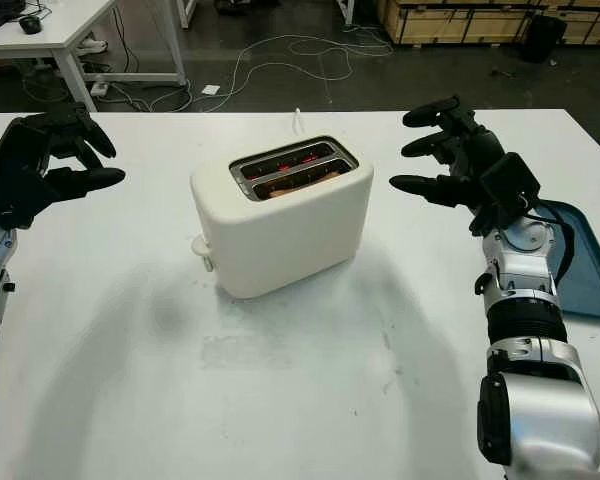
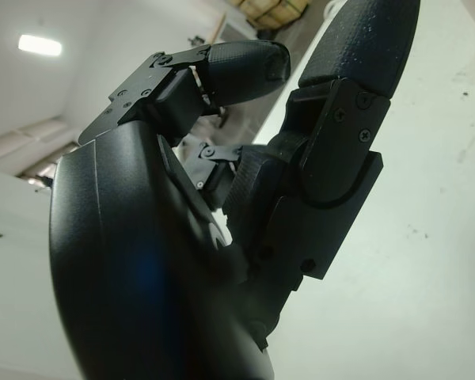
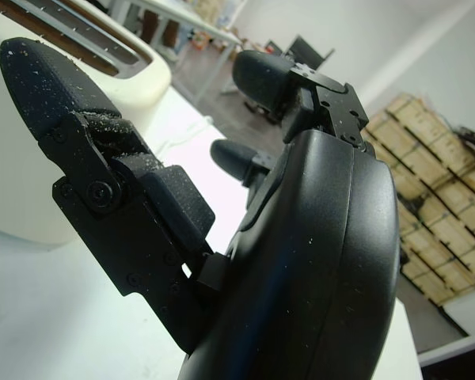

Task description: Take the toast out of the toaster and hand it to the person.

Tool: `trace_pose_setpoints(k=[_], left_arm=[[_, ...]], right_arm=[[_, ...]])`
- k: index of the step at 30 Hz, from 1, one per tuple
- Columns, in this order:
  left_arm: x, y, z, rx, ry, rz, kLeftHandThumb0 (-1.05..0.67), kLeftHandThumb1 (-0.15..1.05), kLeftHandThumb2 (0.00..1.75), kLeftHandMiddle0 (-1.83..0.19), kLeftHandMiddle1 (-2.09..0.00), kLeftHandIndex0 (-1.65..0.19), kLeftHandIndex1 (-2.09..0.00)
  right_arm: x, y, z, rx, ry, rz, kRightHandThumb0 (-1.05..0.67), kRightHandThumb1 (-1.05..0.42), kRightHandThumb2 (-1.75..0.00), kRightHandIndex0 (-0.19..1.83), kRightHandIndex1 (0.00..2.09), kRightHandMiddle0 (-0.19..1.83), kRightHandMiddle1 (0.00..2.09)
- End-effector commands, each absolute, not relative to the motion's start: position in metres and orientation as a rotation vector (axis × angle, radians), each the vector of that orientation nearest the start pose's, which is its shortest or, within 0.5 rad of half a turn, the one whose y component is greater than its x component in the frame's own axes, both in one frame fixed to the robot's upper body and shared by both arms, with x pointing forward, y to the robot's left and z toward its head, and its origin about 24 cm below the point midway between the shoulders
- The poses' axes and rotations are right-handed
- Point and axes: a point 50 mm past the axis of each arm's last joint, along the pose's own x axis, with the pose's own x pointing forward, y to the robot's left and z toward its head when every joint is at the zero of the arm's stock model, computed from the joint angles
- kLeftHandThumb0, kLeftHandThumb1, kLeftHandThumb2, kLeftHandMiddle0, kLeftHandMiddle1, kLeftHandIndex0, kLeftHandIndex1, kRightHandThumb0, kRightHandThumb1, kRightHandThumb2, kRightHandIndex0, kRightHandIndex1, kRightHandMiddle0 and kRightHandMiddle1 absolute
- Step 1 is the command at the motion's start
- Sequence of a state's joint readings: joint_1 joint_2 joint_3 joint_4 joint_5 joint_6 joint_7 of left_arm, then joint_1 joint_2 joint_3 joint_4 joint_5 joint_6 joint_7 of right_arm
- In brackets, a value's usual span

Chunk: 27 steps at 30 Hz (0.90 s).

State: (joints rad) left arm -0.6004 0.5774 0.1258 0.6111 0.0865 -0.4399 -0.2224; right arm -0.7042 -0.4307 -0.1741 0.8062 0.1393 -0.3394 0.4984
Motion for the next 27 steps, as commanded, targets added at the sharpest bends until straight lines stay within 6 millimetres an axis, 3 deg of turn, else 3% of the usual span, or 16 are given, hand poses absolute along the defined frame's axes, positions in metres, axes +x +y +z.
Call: trace_pose_setpoints(k=[1, 27], left_arm=[[0.3417, 0.2663, 0.1702, 0.638, -0.395, -0.063, -1.05, 0.84, 0.00, -0.69, -1.51, -0.64, -1.51], [0.3416, 0.2656, 0.1710, 0.638, -0.404, -0.061, -1.05, 0.84, 0.00, -0.69, -1.53, -0.63, -1.53]], right_arm=[[0.3634, -0.2413, 0.1412, -0.236, -0.275, 0.273, -1.05, -0.60, 0.00, 0.00, 1.53, 0.05, 1.36], [0.3633, -0.2414, 0.1413, -0.240, -0.273, 0.270, -1.05, -0.60, 0.00, 0.00, 1.53, 0.05, 1.37]])
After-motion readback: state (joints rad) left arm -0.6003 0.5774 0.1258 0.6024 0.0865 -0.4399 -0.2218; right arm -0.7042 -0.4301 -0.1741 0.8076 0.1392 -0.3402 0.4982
